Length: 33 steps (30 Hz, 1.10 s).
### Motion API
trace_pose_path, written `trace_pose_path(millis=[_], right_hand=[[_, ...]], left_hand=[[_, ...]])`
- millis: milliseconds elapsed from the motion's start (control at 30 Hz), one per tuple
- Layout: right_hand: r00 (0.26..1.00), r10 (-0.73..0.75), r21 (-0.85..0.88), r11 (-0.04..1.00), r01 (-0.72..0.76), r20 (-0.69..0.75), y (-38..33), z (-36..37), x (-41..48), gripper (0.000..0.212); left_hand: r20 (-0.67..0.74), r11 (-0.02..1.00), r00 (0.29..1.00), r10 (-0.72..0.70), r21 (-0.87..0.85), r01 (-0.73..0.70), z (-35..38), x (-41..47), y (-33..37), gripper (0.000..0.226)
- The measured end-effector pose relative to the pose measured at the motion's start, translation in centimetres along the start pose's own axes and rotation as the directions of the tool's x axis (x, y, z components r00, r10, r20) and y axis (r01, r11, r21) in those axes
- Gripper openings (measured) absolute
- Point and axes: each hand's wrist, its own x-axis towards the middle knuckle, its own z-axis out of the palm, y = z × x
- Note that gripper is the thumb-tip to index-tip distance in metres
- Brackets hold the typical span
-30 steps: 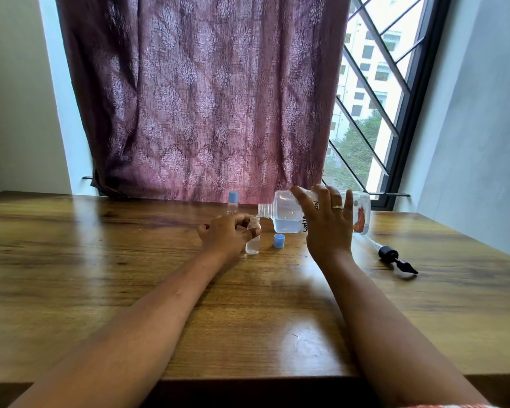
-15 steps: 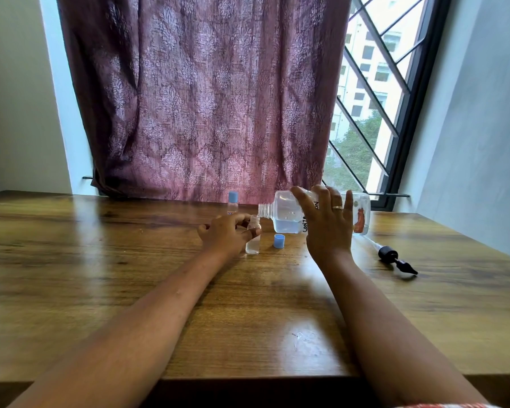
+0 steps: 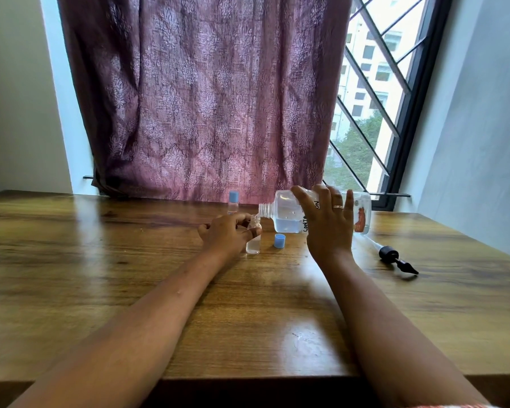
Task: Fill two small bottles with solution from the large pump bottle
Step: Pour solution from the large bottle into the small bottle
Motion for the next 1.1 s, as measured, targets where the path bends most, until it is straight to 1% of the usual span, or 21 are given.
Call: trace_pose_path(millis=[367, 733, 900, 1100], right_hand=[[1.000, -0.003, 0.014, 1.000, 0.003, -0.011, -0.05, 0.06, -0.04, 0.089], [1.000, -0.004, 0.007, 1.000, 0.004, -0.007, -0.12, -0.08, -0.06, 0.092], [1.000, 0.001, 0.005, 1.000, -0.001, -0.017, -0.10, -0.02, -0.02, 0.092], [1.000, 0.008, 0.008, 1.000, -0.008, 0.000, -0.07, 0.11, -0.03, 0.094]], left_hand=[[0.005, 1.000, 1.000, -0.001, -0.010, 0.001, 0.03, -0.05, -0.07, 0.039], [-0.006, 1.000, 1.000, -0.004, -0.014, 0.004, -0.01, -0.05, 0.09, 0.038], [0.008, 1.000, 1.000, 0.002, 0.018, -0.002, 0.06, 0.04, -0.11, 0.044], [0.007, 1.000, 1.000, 0.000, 0.015, 0.000, 0.10, 0.13, -0.19, 0.044]])
